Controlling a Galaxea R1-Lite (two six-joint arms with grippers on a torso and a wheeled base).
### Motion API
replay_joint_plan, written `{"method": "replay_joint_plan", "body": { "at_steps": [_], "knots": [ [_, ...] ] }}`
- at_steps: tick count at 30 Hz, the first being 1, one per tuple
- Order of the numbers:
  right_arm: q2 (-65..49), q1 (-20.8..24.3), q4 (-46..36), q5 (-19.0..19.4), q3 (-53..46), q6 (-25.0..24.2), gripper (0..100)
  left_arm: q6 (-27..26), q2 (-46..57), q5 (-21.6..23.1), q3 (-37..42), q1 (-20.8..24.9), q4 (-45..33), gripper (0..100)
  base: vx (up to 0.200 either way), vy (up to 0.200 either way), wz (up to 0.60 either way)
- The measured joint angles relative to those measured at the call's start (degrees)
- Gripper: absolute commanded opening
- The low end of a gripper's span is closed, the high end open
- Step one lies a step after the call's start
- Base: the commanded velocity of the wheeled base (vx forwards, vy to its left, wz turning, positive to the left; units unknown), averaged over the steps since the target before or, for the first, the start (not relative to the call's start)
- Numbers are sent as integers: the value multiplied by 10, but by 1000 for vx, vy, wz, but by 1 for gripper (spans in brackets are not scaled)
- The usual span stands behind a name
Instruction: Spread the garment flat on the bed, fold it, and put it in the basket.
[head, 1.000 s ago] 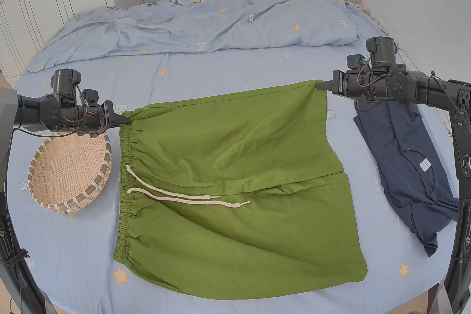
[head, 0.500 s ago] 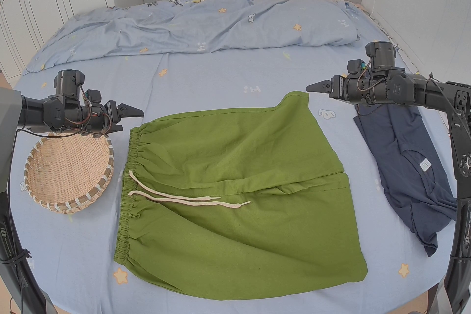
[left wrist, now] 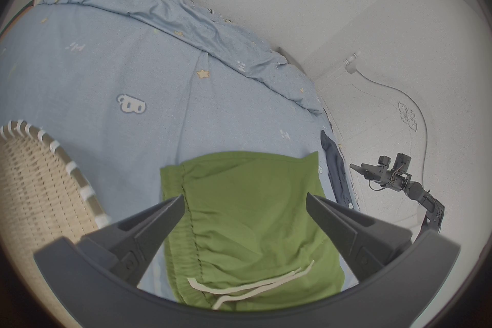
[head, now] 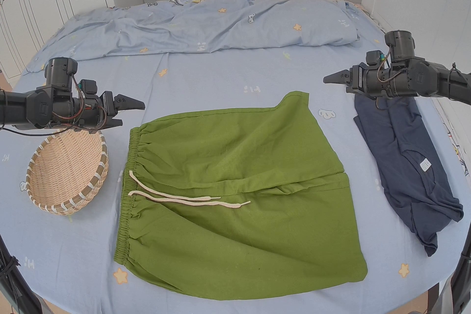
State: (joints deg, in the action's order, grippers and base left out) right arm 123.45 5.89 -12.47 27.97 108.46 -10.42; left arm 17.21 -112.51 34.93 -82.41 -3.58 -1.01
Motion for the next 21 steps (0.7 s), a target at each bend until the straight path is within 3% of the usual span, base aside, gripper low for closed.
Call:
{"method": "replay_joint_plan", "body": {
  "at_steps": [8,21],
  "knots": [
    [-110,-10,15,20,-208,2,100,6,73,5,116,13,0,100,0,0,0],
    [-258,-33,136,58,-578,18,100,5,224,48,426,6,19,100,0,0,0]
  ]
}}
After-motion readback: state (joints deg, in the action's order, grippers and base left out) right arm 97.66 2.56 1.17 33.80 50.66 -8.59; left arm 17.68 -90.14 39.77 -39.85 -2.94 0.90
